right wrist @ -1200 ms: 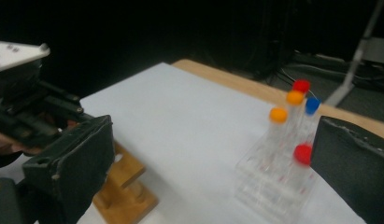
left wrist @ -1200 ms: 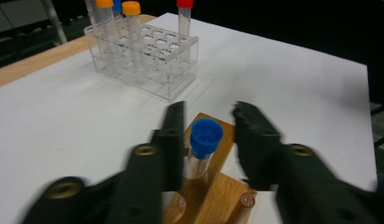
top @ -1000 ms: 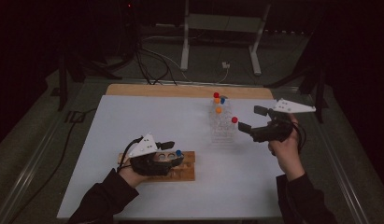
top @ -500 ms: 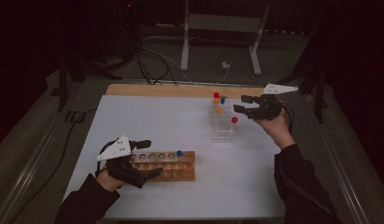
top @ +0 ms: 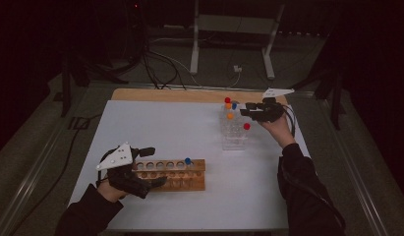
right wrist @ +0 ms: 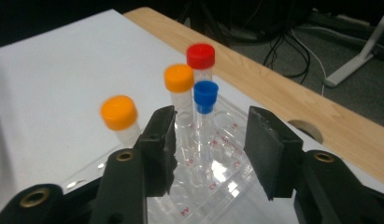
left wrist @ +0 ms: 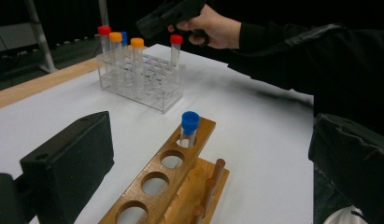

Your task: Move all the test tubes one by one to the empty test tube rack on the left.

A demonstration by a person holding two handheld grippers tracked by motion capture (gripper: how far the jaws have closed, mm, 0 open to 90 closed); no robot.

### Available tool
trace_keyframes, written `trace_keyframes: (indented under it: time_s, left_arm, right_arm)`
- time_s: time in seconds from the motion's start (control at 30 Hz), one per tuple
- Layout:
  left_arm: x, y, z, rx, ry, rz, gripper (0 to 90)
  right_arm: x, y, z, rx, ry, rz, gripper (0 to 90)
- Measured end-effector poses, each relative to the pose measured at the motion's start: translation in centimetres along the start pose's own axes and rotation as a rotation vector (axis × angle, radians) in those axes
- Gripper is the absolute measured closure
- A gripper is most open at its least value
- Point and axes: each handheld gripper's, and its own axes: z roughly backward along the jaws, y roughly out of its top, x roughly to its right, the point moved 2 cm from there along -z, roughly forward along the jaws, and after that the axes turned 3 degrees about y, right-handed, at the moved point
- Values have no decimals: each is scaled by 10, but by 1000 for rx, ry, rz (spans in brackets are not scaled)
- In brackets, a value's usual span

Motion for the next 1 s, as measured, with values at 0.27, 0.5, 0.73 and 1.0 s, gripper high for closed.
trace_keyframes:
  time_s: [0.27,0.5,0.73,1.0]
  left_arm:
    - [0,0,2,2,-6,1,11]
    - [0,0,2,0,0,-5,11]
    - [-1,-2,1,-8,0,-3,11]
    - [-2,-4,-1,-17,3,-3,11]
  right_arm:
    - [3,-5,-17,-18,13,-11,600]
    - [6,-9,-29,-33,8,-17,629]
    - [6,-13,-37,-35,21,-23,656]
    - [4,-13,-41,-18,16,-10,726]
